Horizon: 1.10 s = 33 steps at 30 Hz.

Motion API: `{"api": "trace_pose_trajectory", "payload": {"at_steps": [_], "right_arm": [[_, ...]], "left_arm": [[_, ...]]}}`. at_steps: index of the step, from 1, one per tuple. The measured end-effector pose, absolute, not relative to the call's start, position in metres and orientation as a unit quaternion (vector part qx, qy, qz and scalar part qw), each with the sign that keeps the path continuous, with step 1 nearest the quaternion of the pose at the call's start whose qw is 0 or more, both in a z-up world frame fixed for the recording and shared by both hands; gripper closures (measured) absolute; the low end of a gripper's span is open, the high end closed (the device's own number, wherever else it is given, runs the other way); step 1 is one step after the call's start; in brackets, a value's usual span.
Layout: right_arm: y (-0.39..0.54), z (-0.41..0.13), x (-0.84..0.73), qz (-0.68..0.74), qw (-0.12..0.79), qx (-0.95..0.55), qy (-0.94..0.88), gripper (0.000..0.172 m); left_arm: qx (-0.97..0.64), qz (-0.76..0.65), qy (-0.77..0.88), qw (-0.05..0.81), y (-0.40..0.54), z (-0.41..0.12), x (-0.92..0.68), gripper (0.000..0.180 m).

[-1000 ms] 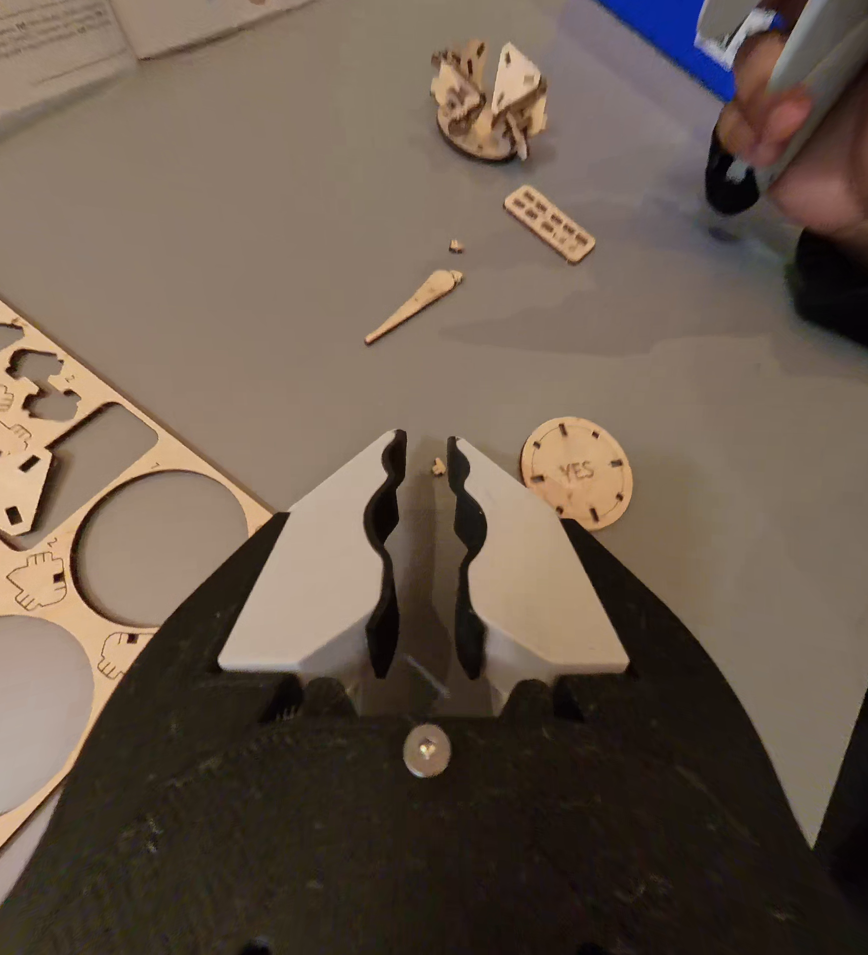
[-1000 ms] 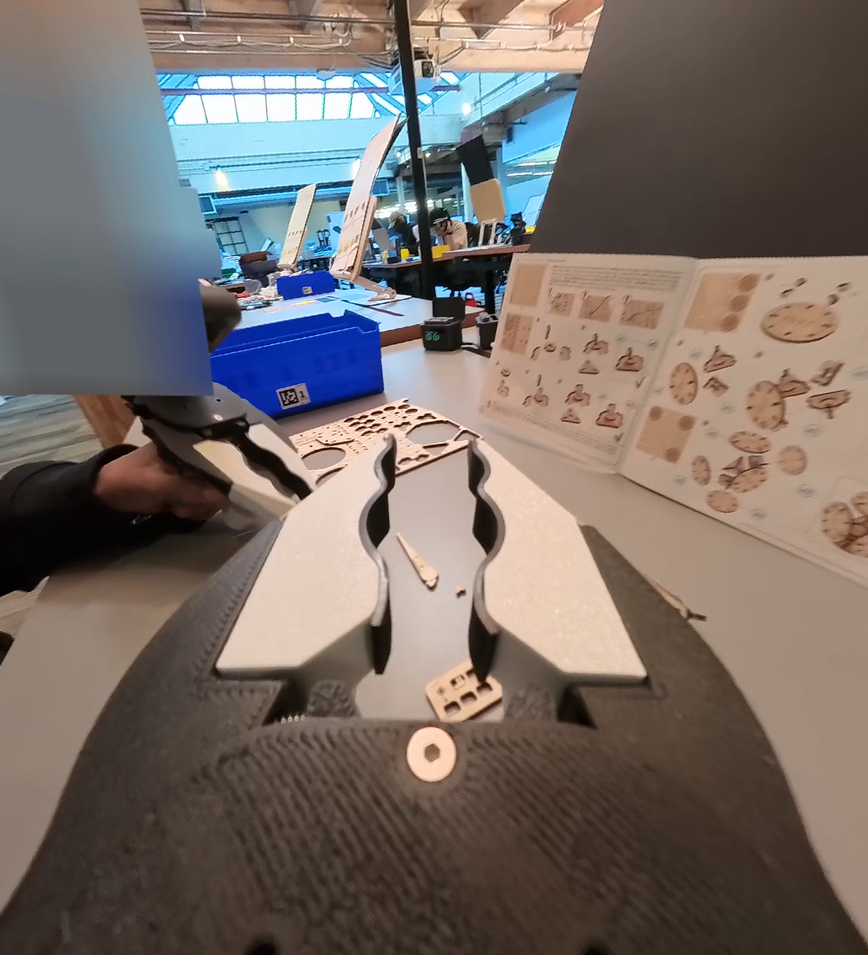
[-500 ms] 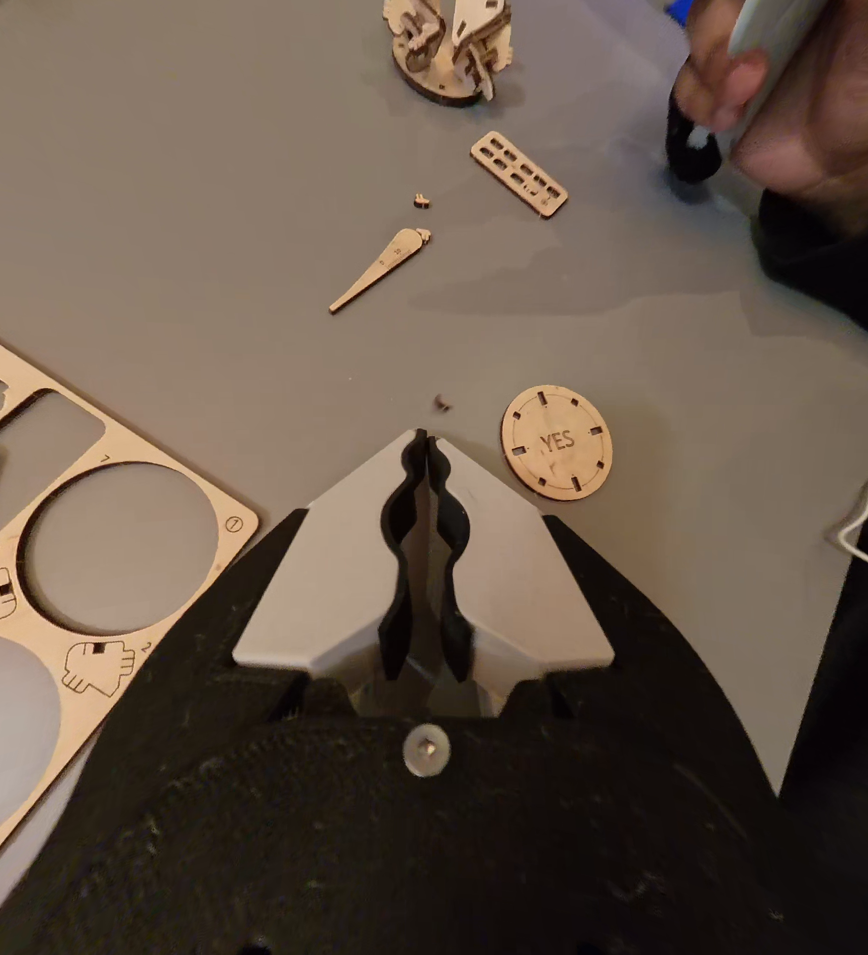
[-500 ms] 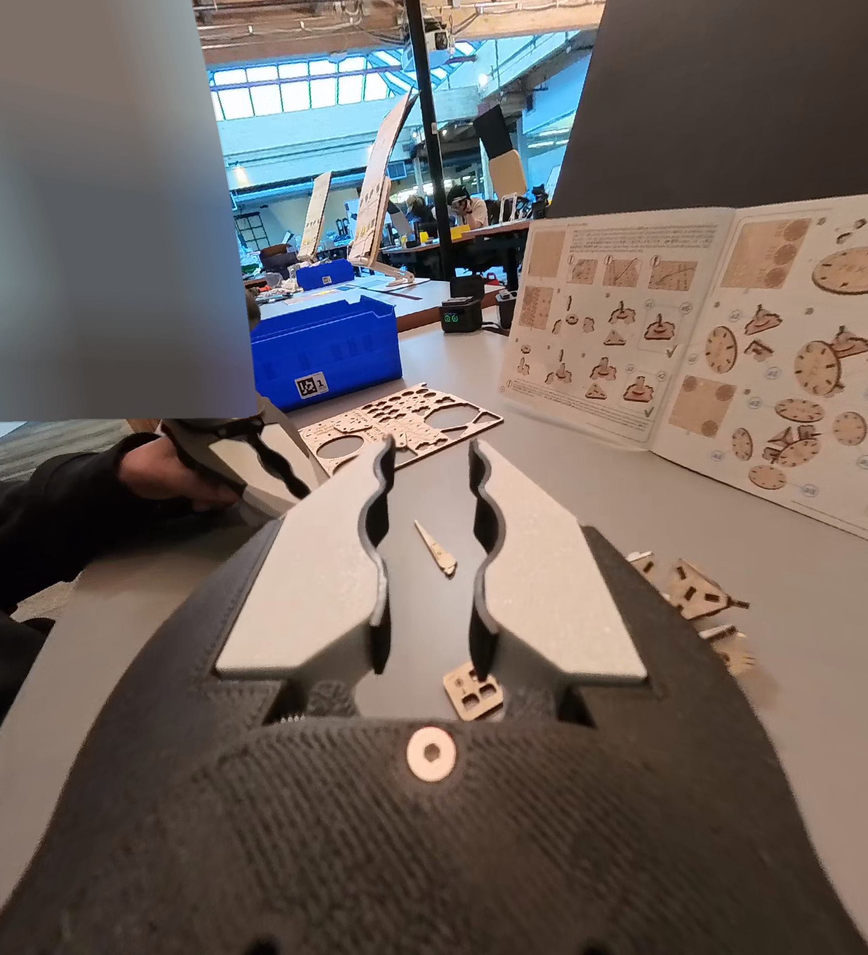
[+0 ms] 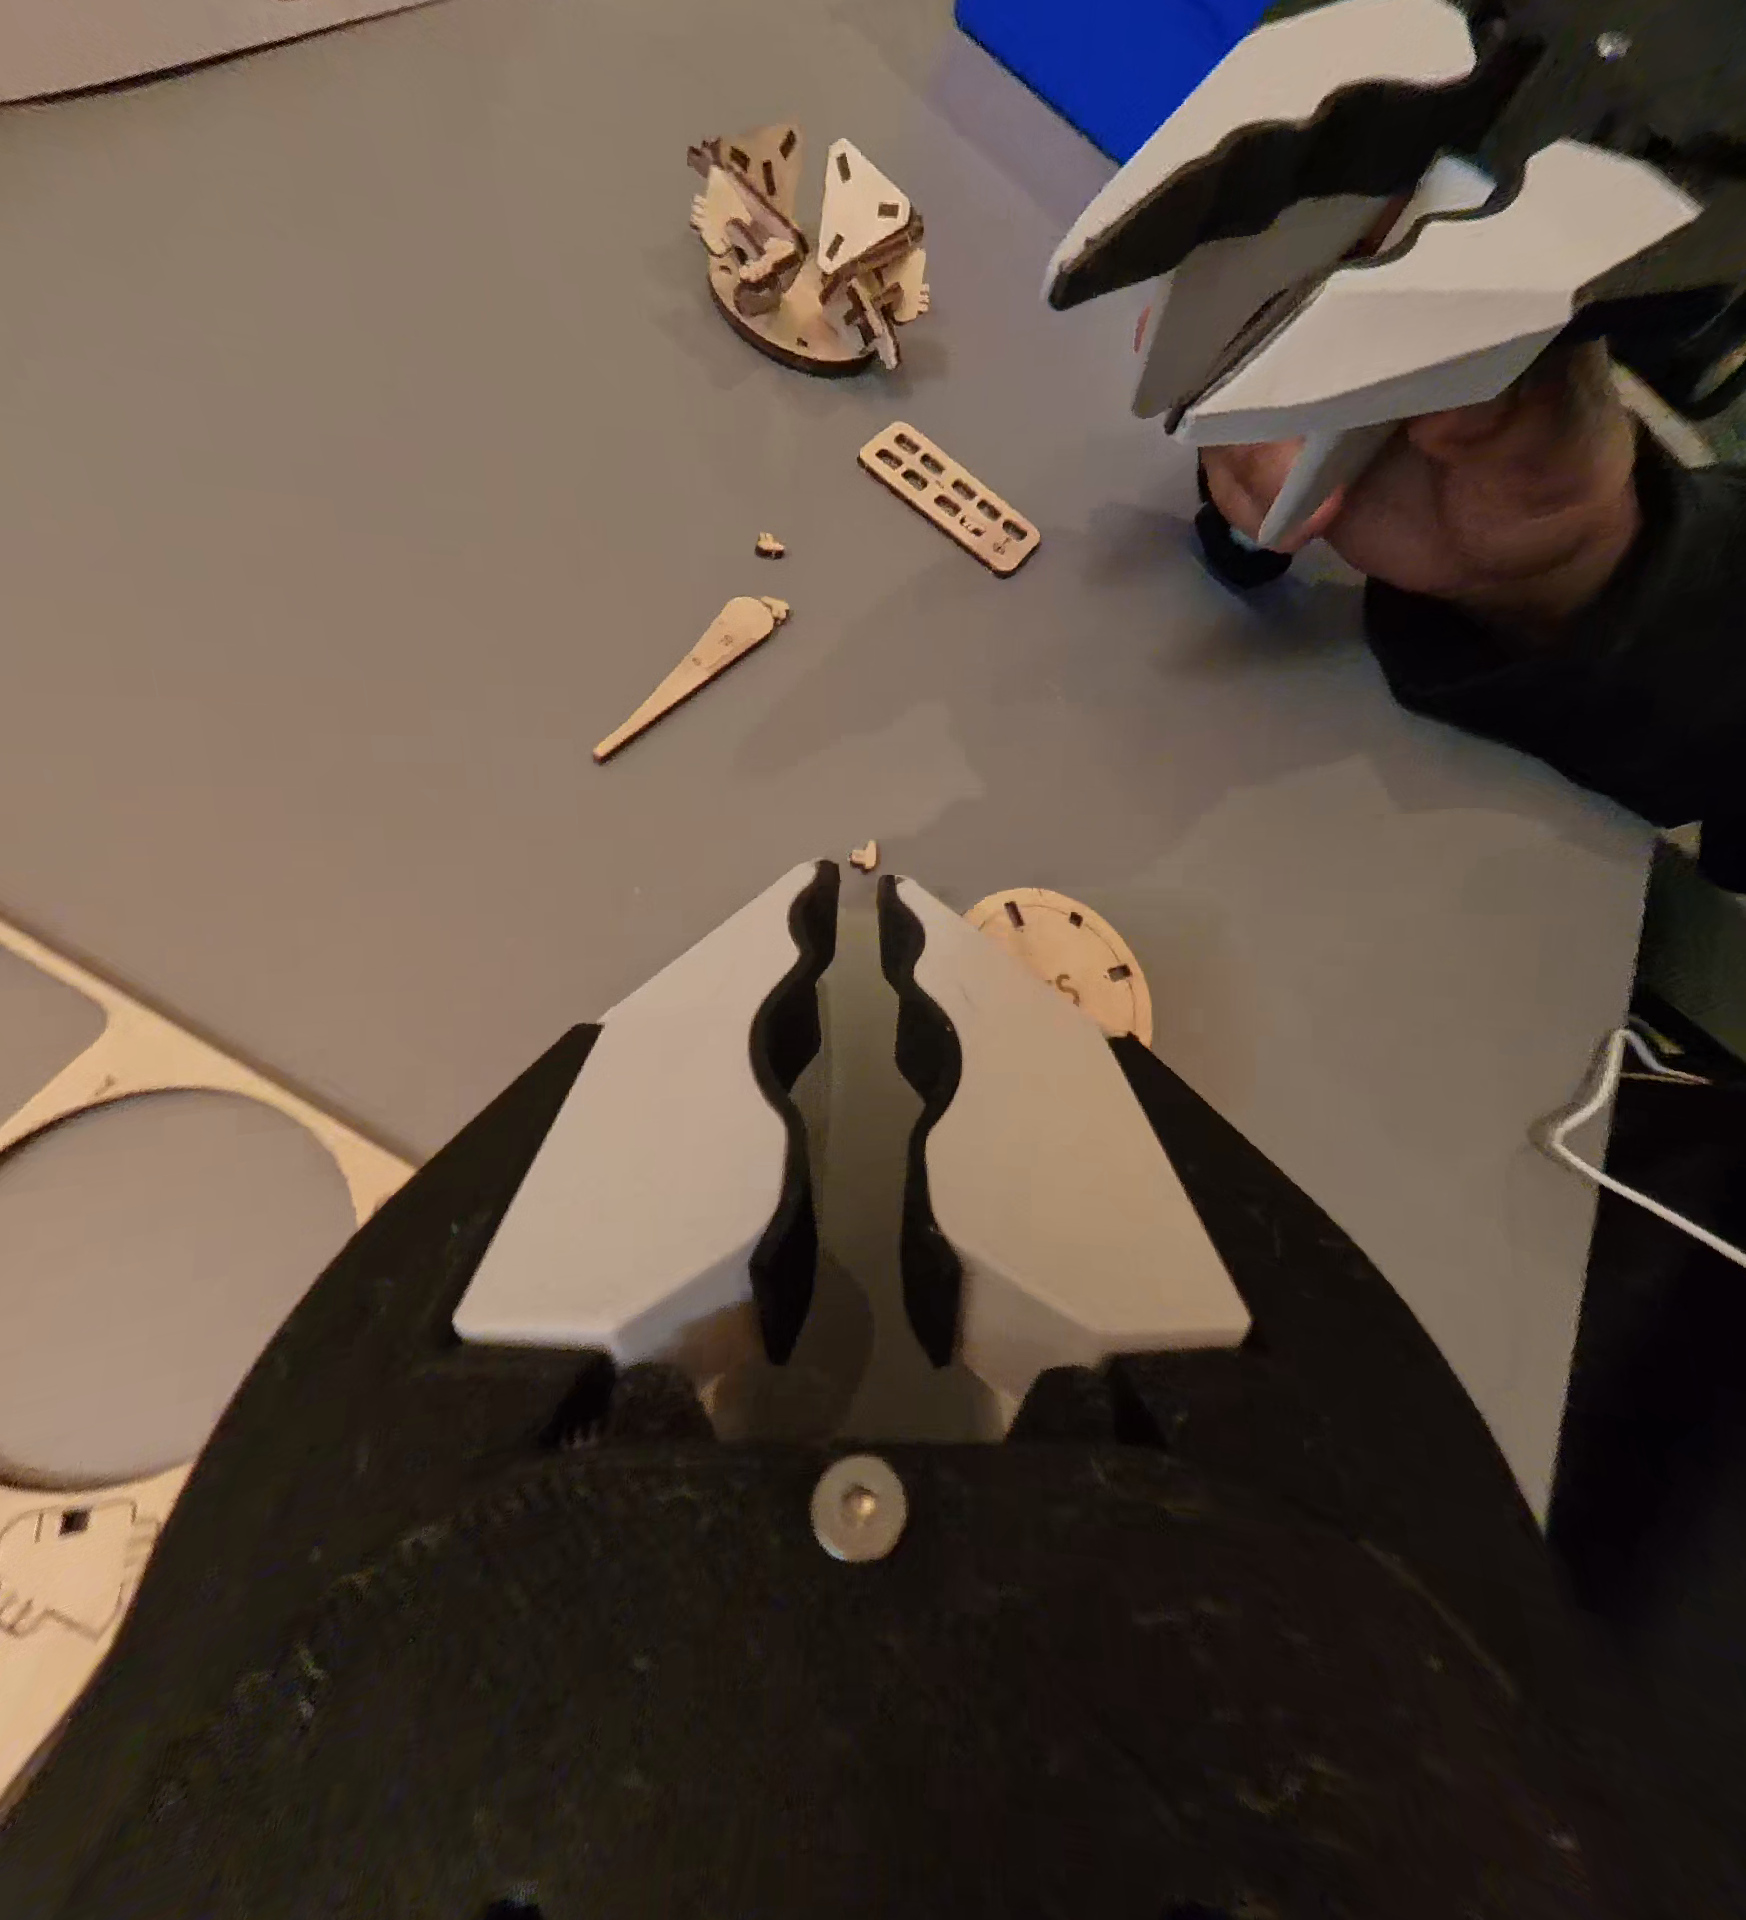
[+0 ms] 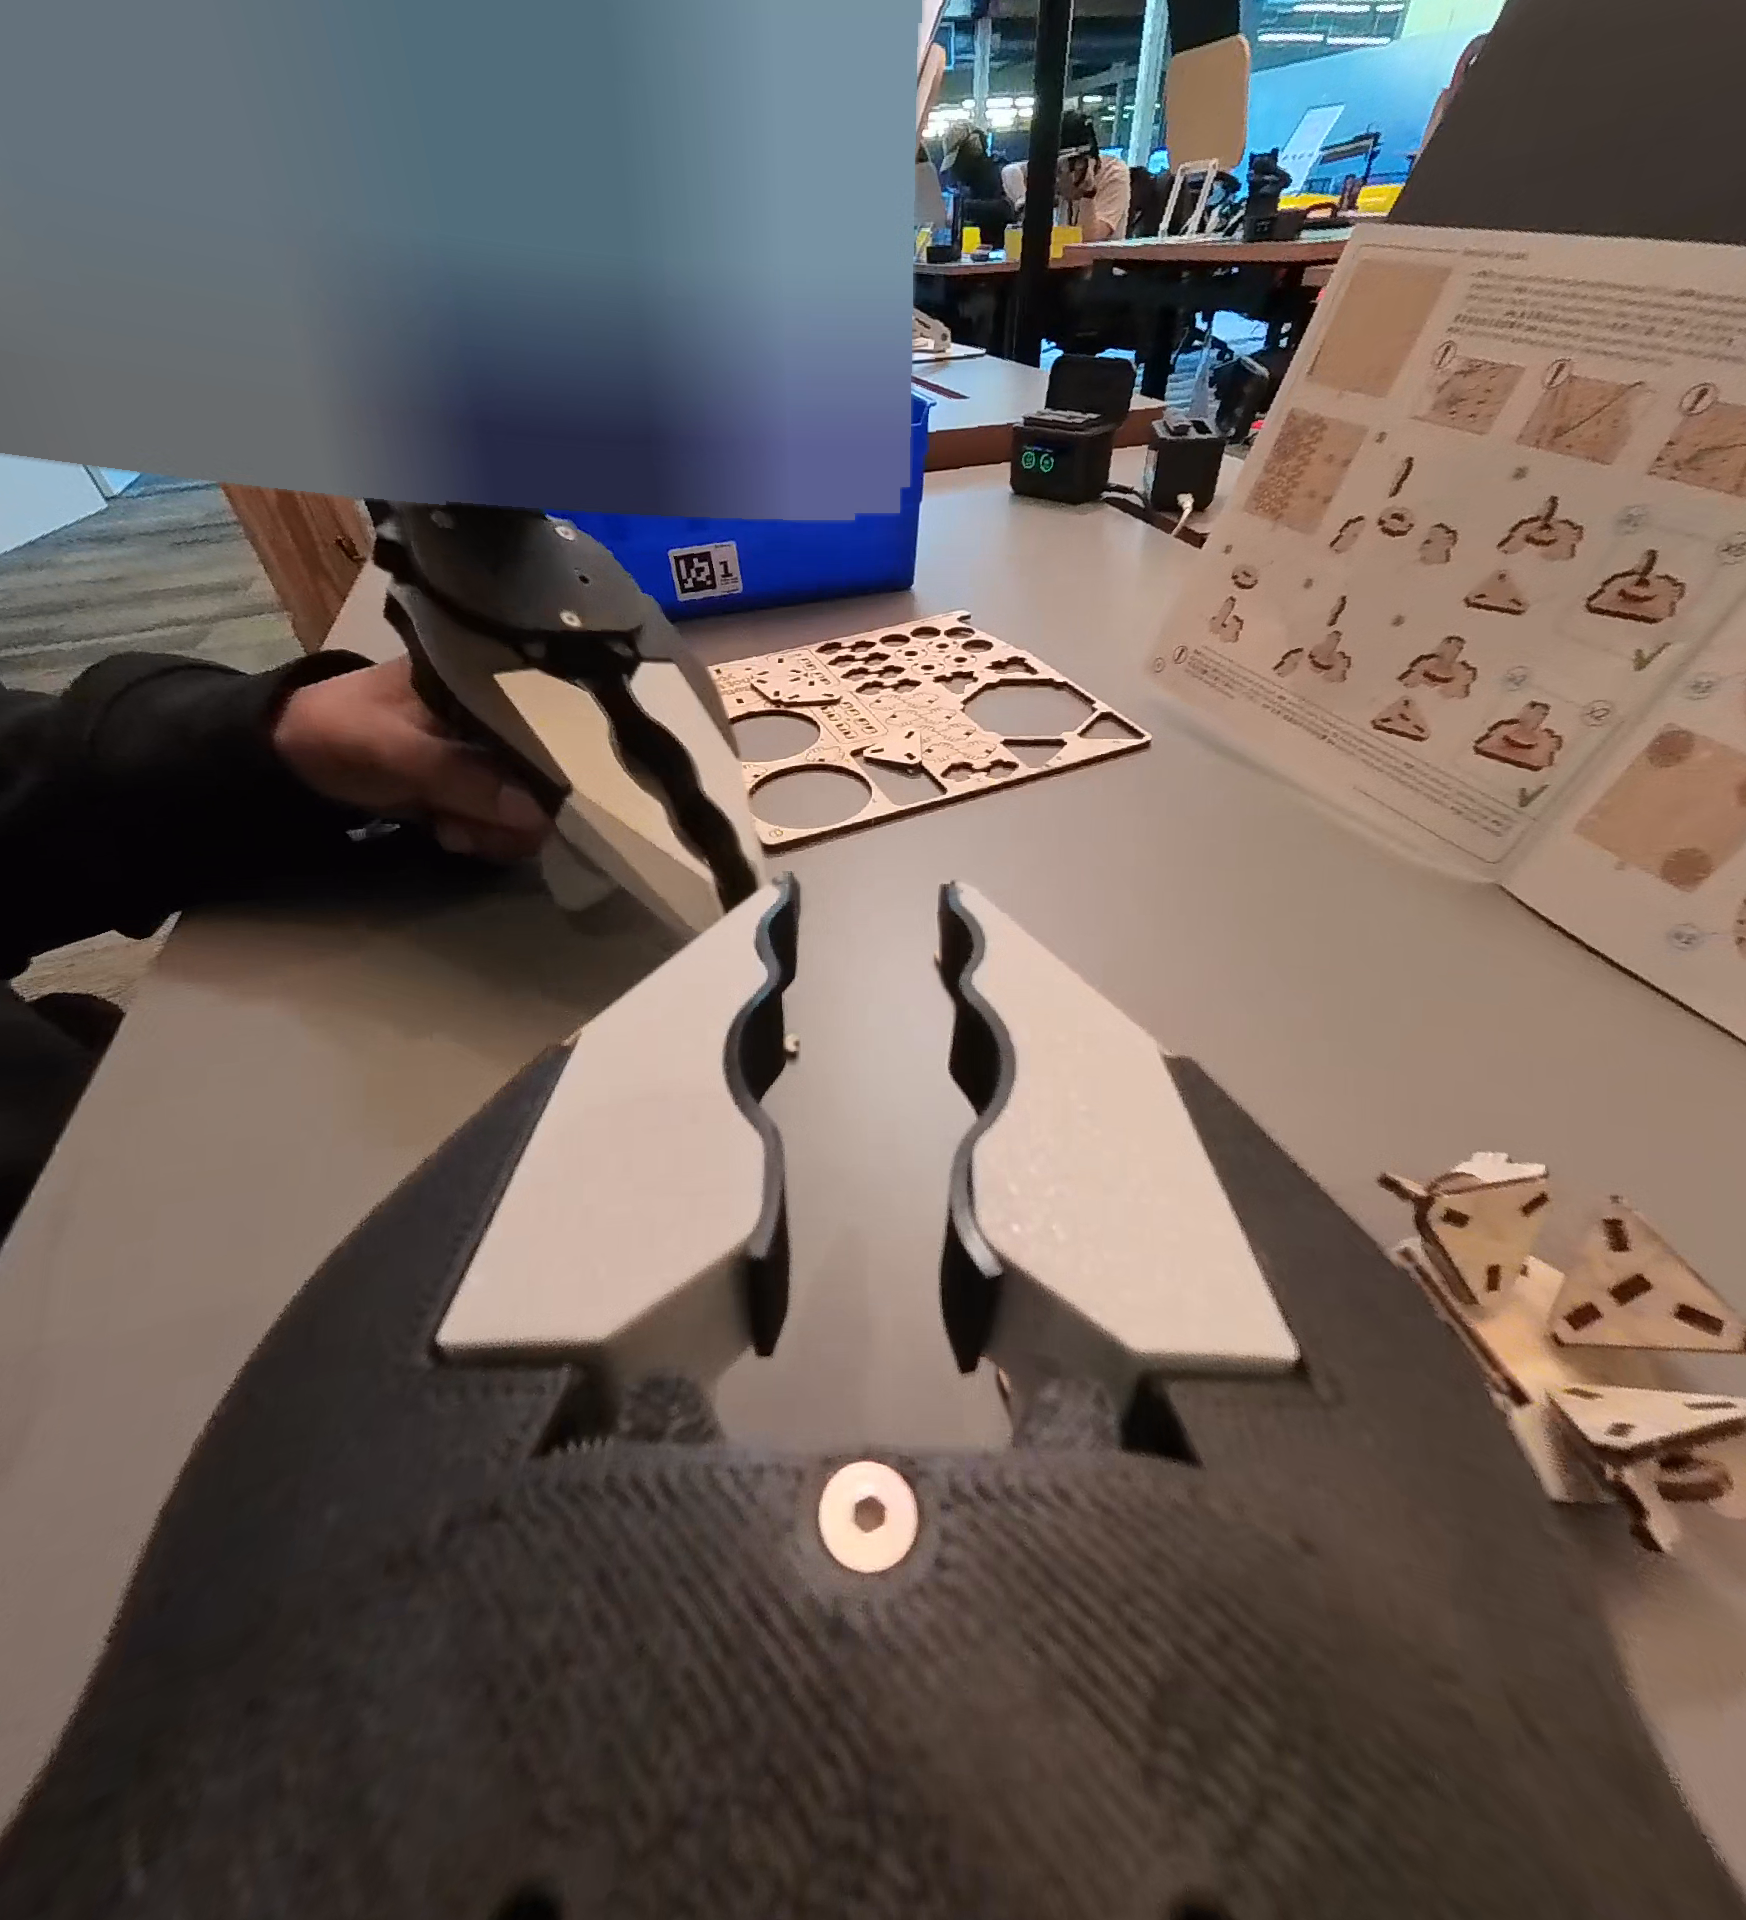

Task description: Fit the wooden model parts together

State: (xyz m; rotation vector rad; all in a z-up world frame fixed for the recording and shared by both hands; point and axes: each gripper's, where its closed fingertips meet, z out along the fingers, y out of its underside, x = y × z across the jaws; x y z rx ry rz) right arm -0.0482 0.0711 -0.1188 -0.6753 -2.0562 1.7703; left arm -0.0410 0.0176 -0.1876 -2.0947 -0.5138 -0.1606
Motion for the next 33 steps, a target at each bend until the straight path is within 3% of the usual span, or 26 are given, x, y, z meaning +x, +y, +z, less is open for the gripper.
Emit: {"api": "trace_pose_trajectory", "payload": {"at_steps": [7, 16, 25, 33], "right_arm": [[0.06, -0.122, -0.041, 0.61, 0.169, -0.223, -0.741, 0.147], [0.071, -0.125, -0.048, 0.598, 0.191, -0.233, -0.743, 0.148], [0.079, -0.126, -0.054, 0.593, 0.205, -0.24, -0.74, 0.149], [0.089, -0.119, -0.06, 0.629, 0.176, -0.263, -0.71, 0.149]], "left_arm": [[-0.892, -0.03, -0.183, 0.412, 0.033, -0.205, -0.046, 0.175], [-0.892, -0.035, -0.17, 0.416, 0.033, -0.204, -0.04, 0.18], [-0.845, -0.164, -0.152, 0.487, 0.016, -0.179, -0.007, 0.179], [-0.839, -0.155, -0.143, 0.501, 0.015, -0.175, -0.007, 0.169]]}}
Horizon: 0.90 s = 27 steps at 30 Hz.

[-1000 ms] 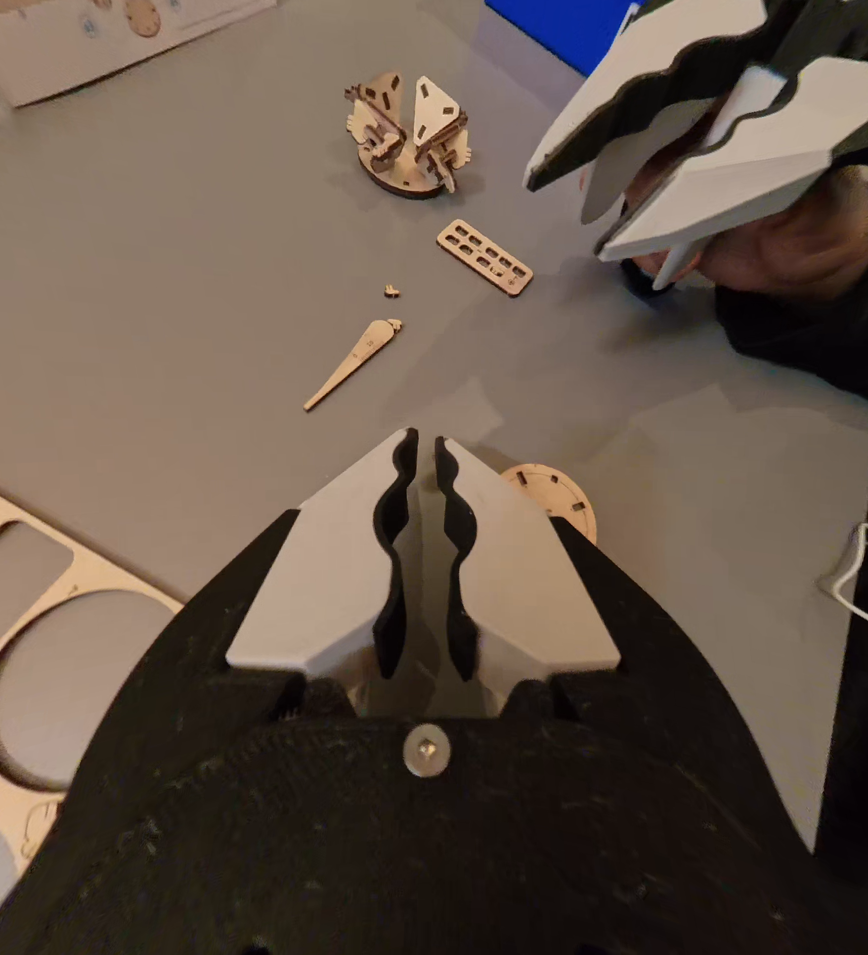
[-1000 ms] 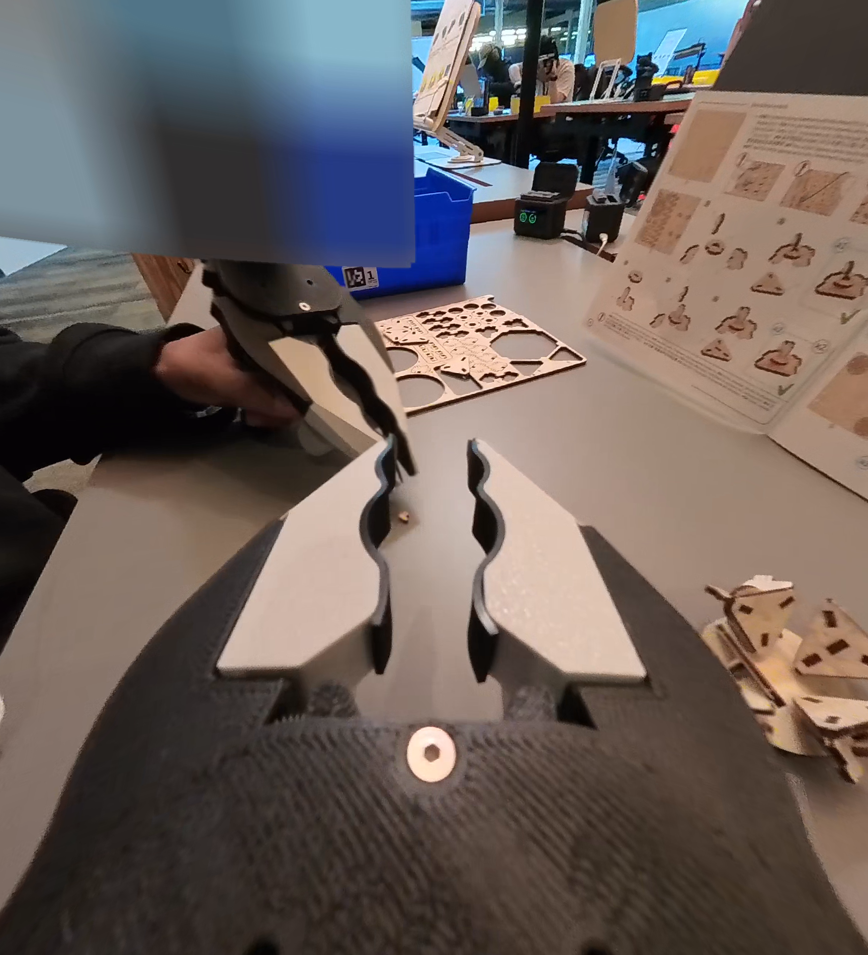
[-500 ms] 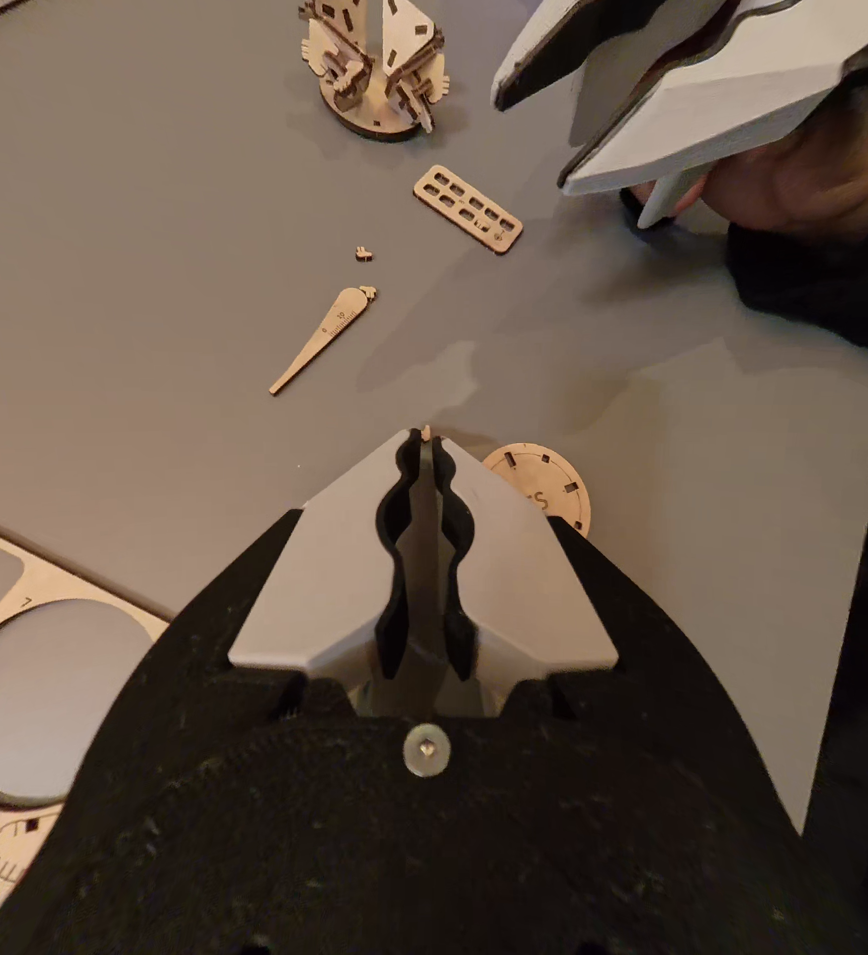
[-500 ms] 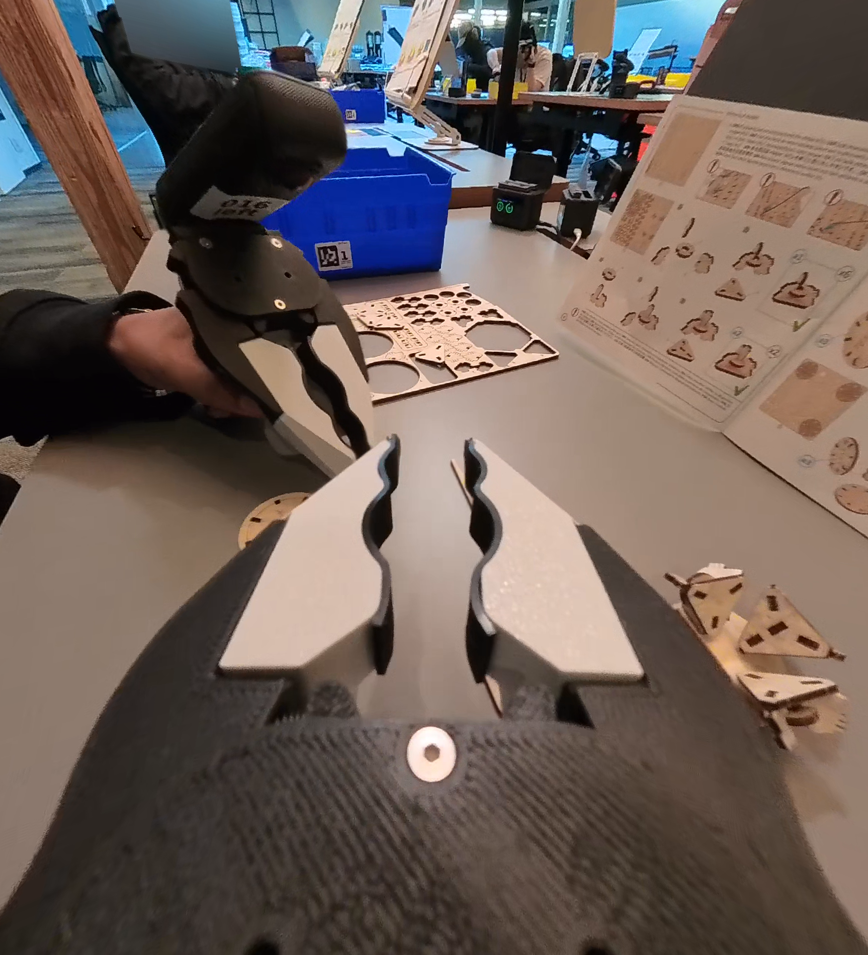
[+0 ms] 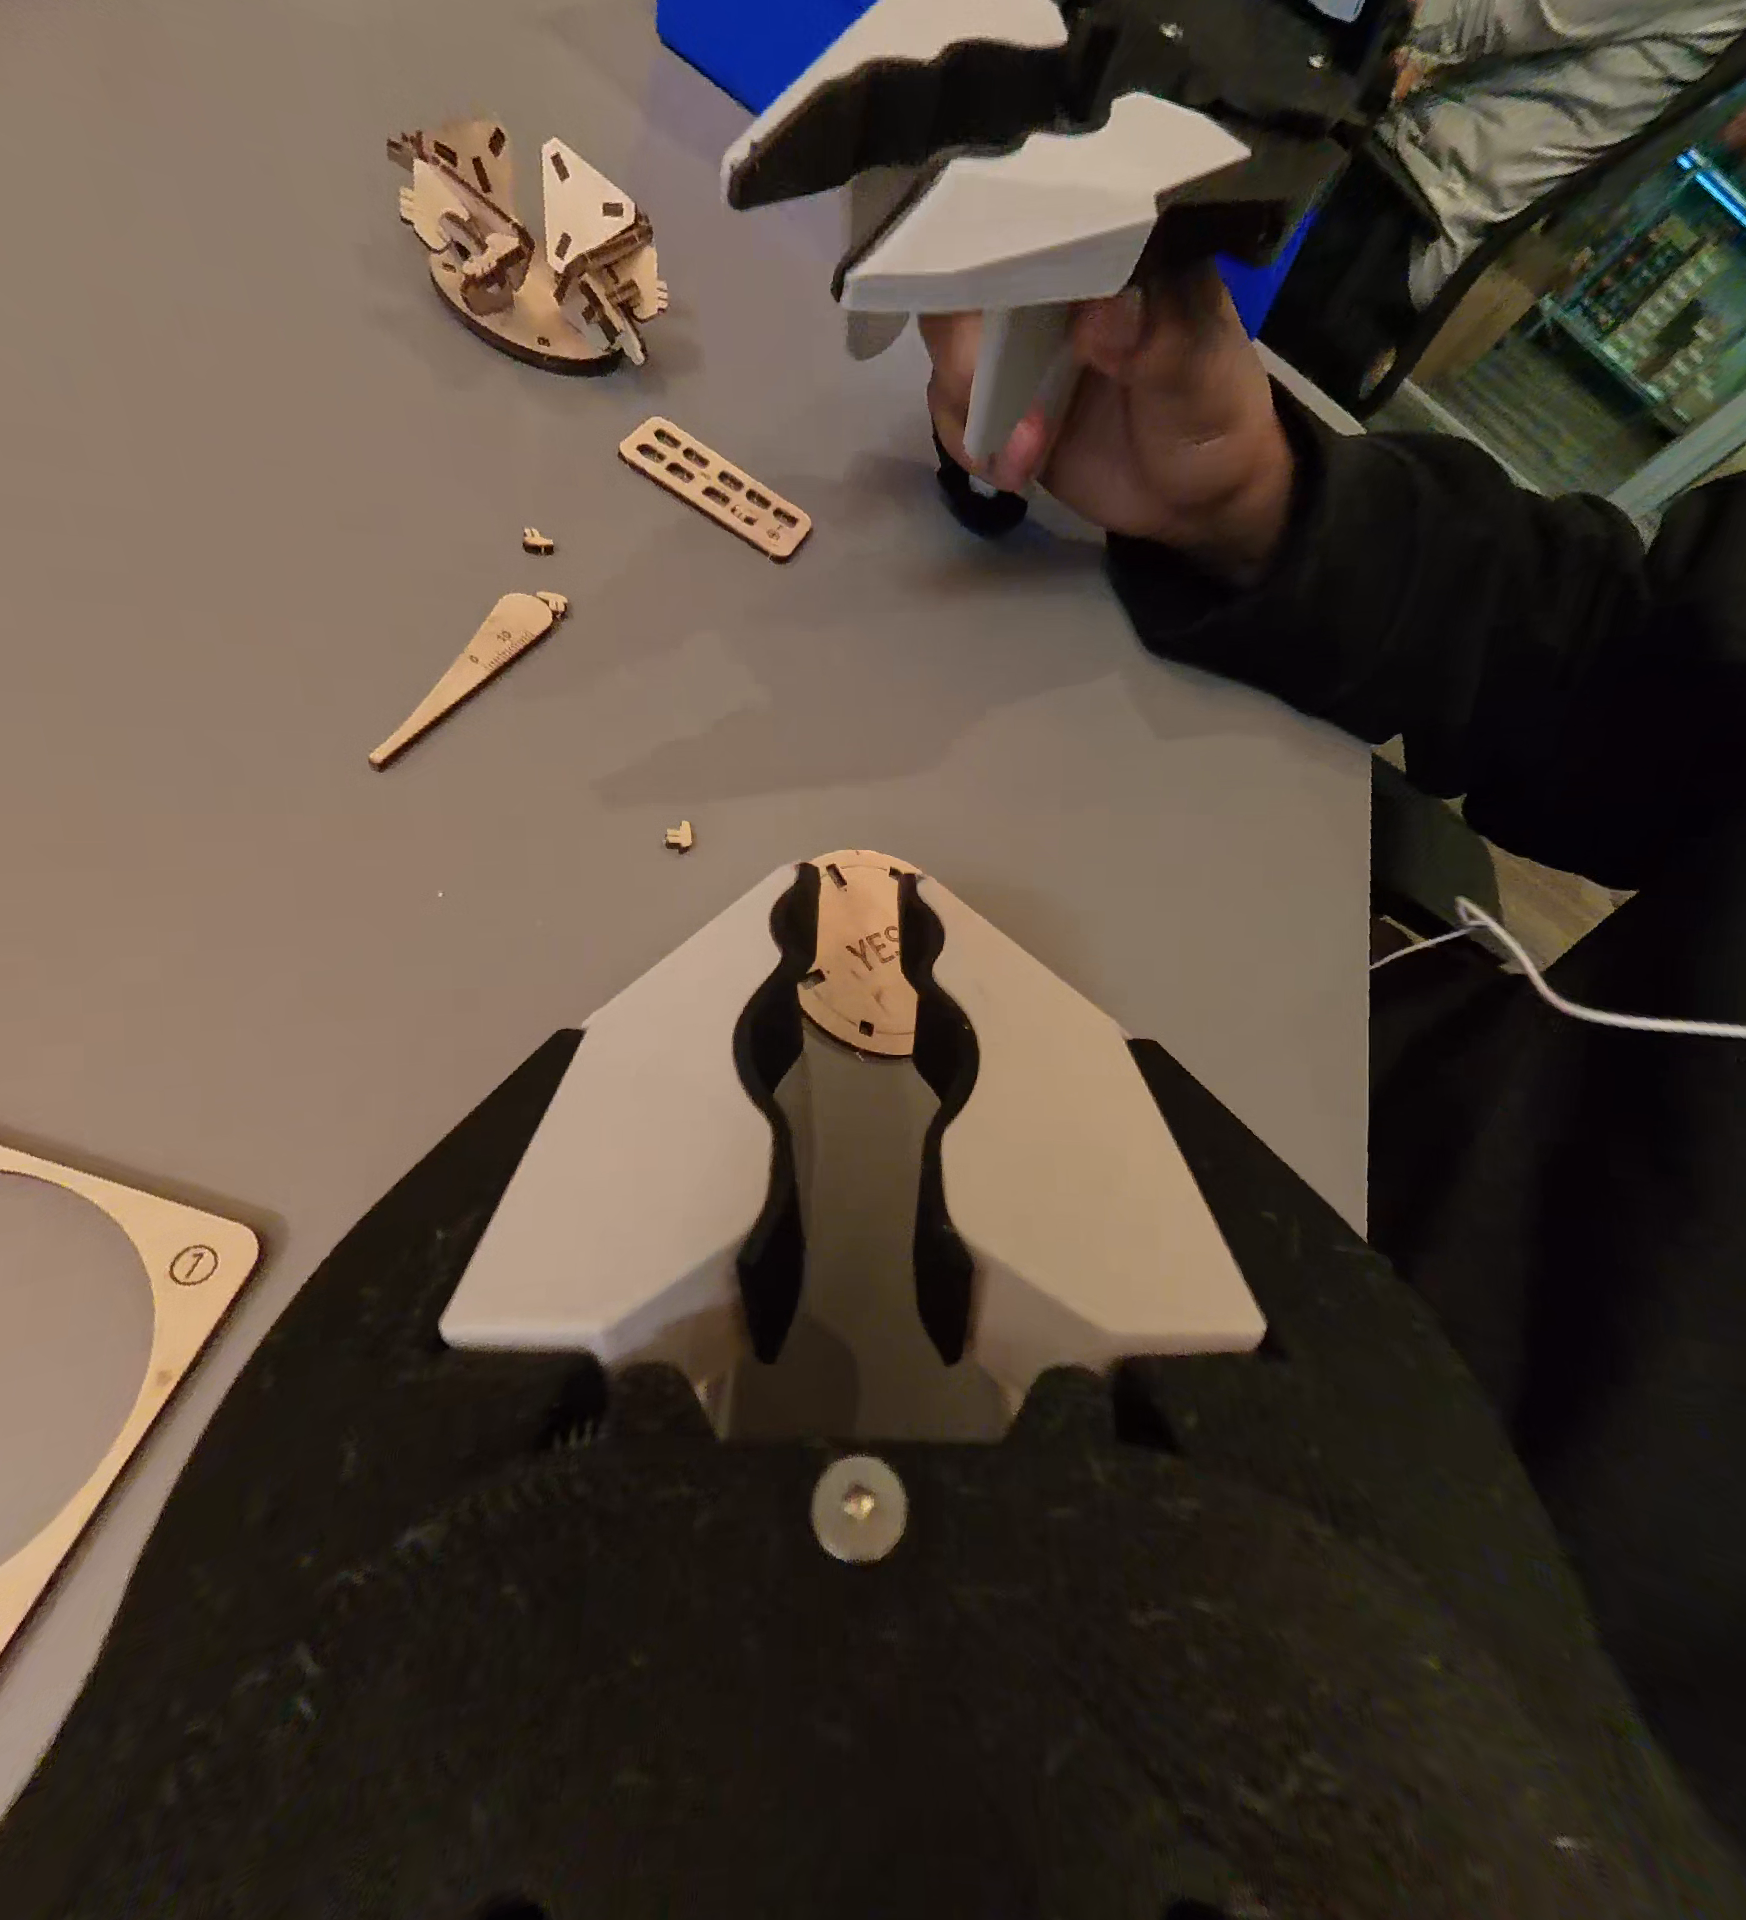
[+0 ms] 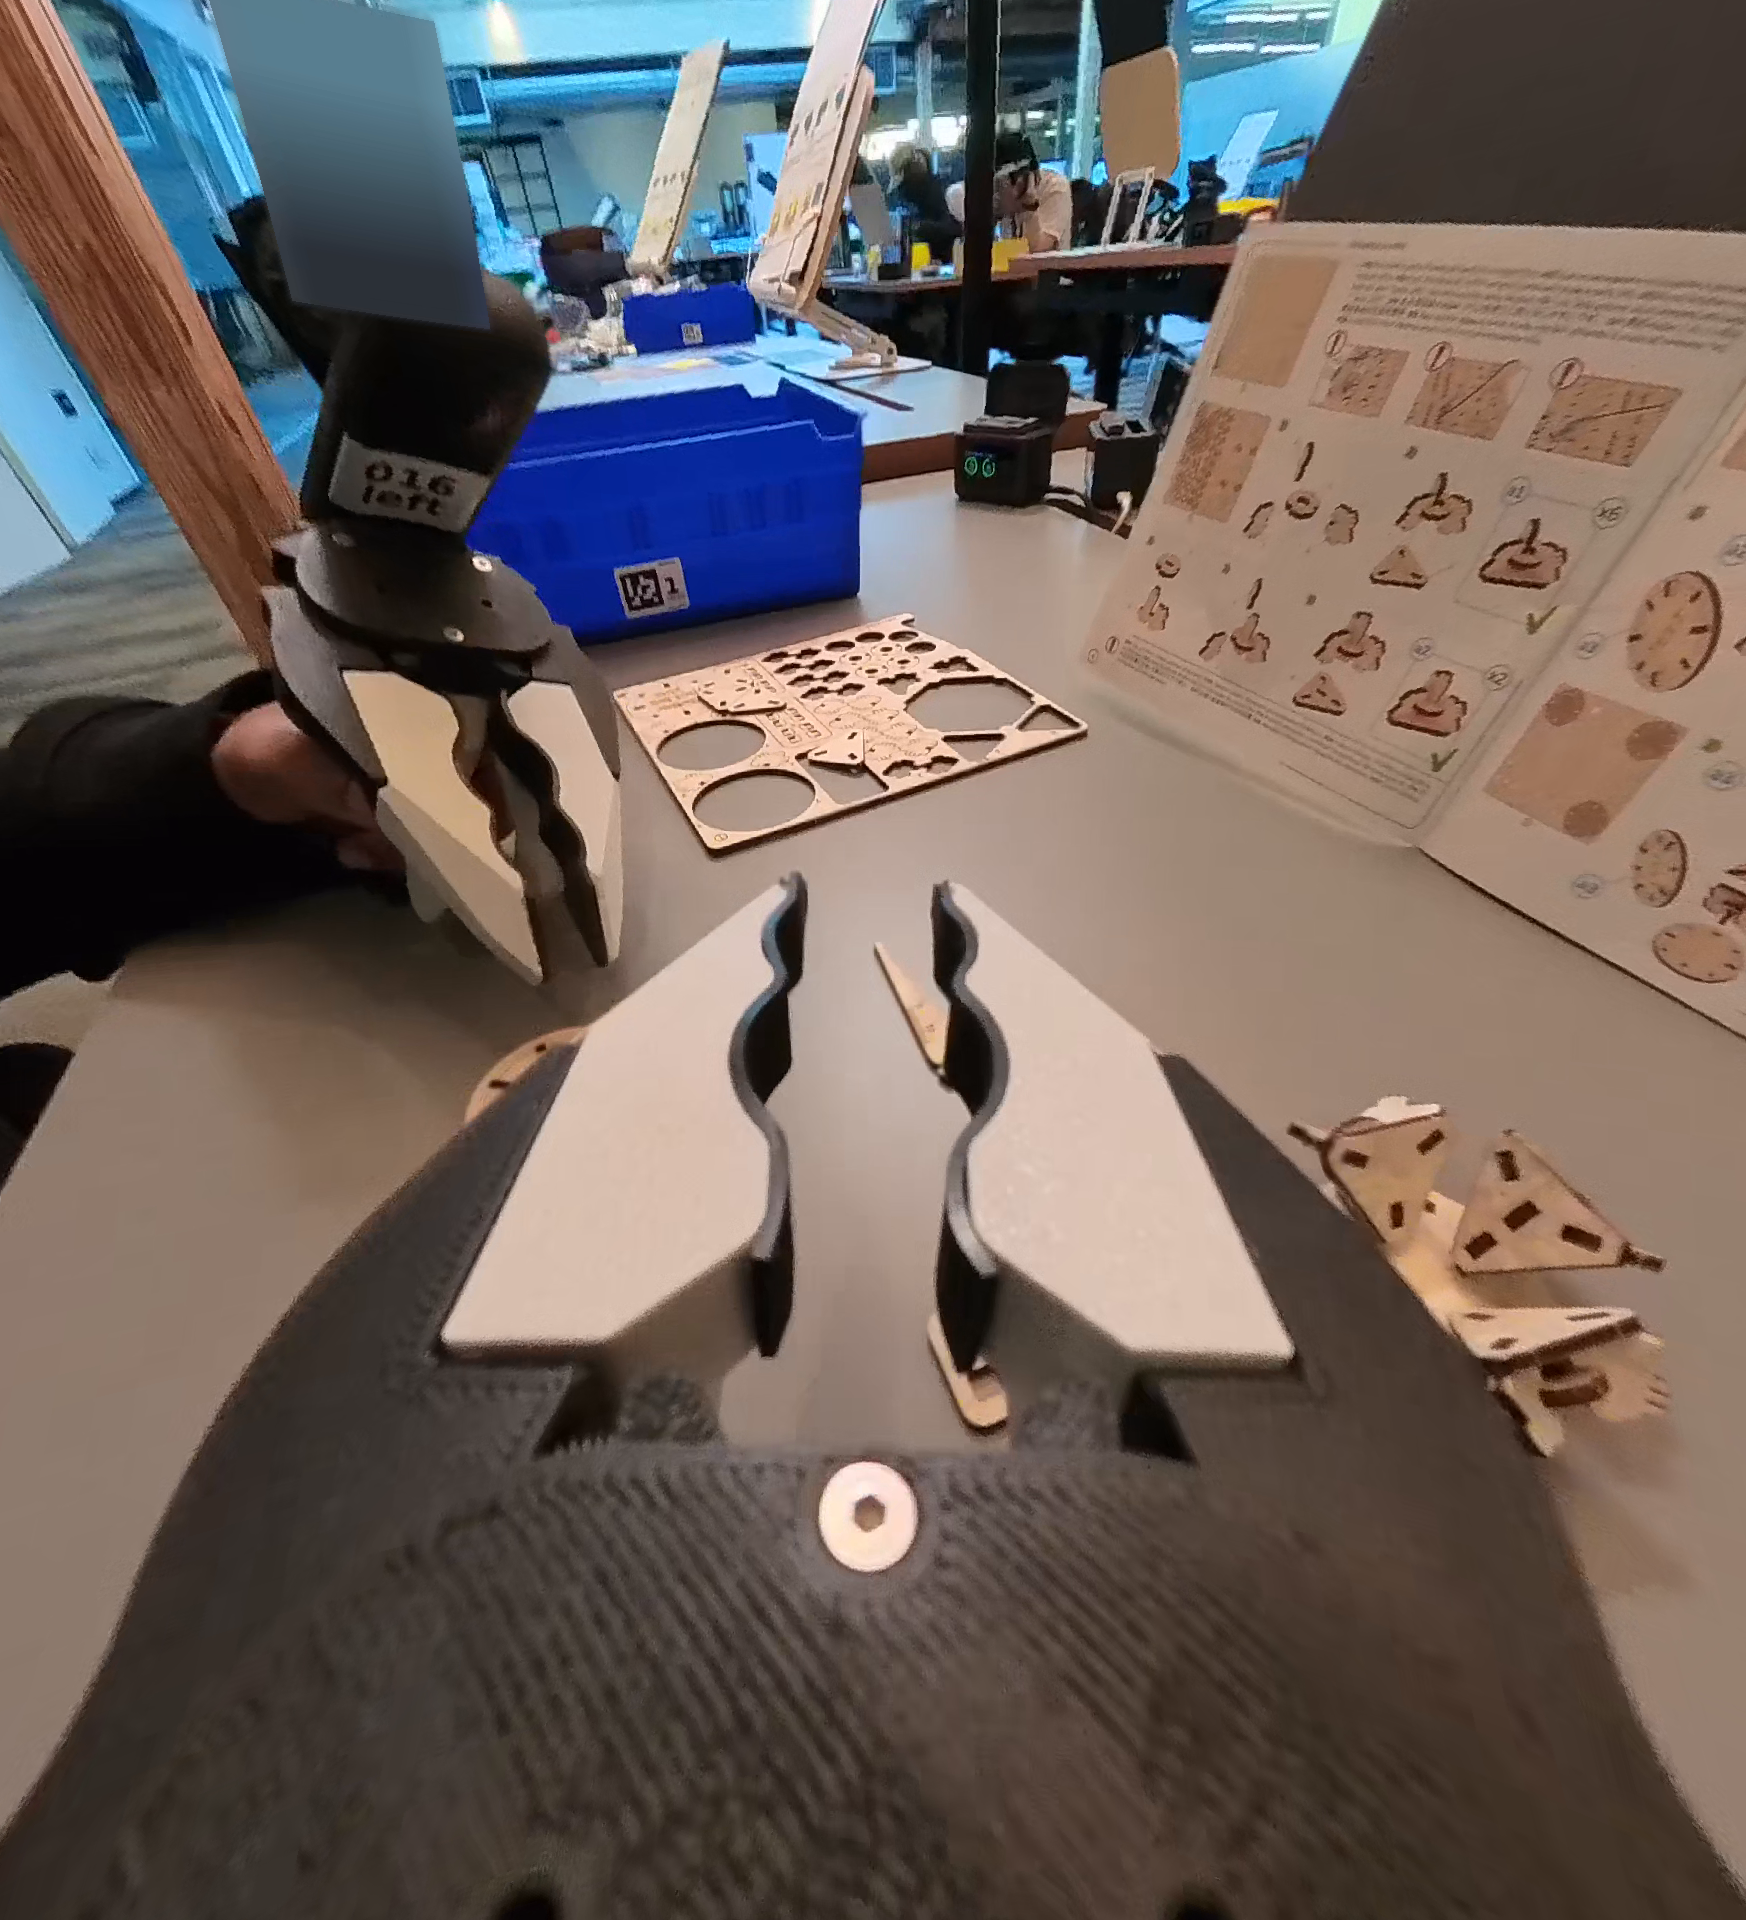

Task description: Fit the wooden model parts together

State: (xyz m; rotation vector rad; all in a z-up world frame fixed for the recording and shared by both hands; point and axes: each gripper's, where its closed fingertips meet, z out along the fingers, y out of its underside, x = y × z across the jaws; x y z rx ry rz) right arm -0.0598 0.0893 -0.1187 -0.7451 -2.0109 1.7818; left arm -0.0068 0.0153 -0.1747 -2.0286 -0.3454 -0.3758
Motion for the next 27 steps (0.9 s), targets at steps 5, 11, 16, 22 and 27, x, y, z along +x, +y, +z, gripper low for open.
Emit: {"api": "trace_pose_trajectory", "payload": {"at_steps": [5, 11, 16, 22, 27], "right_arm": [[0.097, -0.115, -0.063, 0.634, 0.167, -0.272, -0.704, 0.145], [0.106, -0.101, -0.062, 0.65, 0.181, -0.265, -0.688, 0.139], [0.102, -0.105, -0.062, 0.645, 0.181, -0.262, -0.694, 0.139], [0.093, -0.115, -0.06, 0.635, 0.172, -0.256, -0.709, 0.14], [0.096, -0.114, -0.061, 0.635, 0.176, -0.256, -0.707, 0.14]], "left_arm": [[-0.837, -0.159, -0.143, 0.503, 0.015, -0.174, -0.007, 0.168], [-0.834, -0.15, -0.133, 0.514, 0.016, -0.17, -0.006, 0.167], [-0.832, -0.135, -0.136, 0.521, 0.015, -0.168, -0.009, 0.165], [-0.851, -0.088, -0.124, 0.503, 0.011, -0.174, -0.006, 0.163], [-0.848, -0.094, -0.131, 0.504, 0.008, -0.173, -0.005, 0.158]]}}
